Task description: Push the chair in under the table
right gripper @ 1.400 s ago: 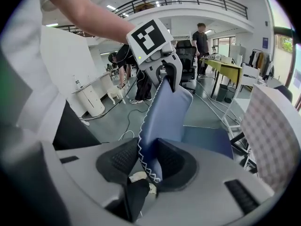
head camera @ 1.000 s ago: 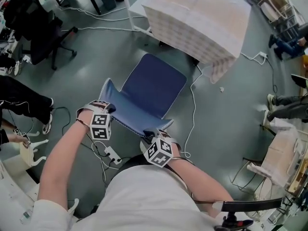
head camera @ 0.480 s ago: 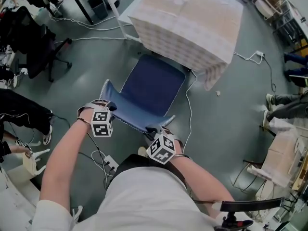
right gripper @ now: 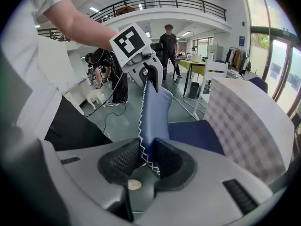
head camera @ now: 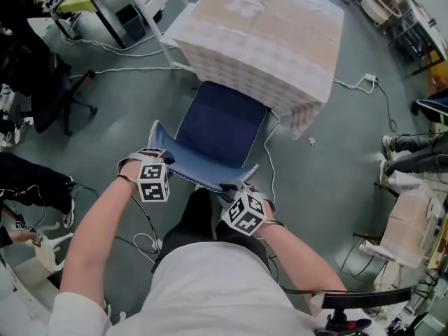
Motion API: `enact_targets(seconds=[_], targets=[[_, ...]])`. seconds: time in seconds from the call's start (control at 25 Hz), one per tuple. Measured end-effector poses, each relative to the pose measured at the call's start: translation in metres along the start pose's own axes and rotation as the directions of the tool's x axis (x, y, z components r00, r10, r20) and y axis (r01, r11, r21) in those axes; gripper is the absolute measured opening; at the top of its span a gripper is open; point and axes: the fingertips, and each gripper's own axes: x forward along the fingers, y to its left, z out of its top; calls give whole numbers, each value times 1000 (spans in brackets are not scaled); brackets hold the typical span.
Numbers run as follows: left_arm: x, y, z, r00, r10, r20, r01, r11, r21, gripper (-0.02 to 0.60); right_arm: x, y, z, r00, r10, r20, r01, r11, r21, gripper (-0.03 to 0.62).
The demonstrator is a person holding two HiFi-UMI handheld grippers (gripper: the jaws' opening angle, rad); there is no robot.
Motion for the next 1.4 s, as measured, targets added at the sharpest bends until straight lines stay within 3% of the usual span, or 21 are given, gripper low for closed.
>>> enact_targets(seconds=[0.52,1.0,1.4], targets=[[7,66,14,995,-81,57,77,995,63,106,-4,-68,11,999,-20,-36,23,994,103,107],[15,121,31,991,-103,84,96,992,86,105,-9,-126,14,997,-44,-59,52,989,137,109],[21,130,39,983,-147,106,138,986,88,106,-11,-141,10,997,-27,-69,37,988,151,112]])
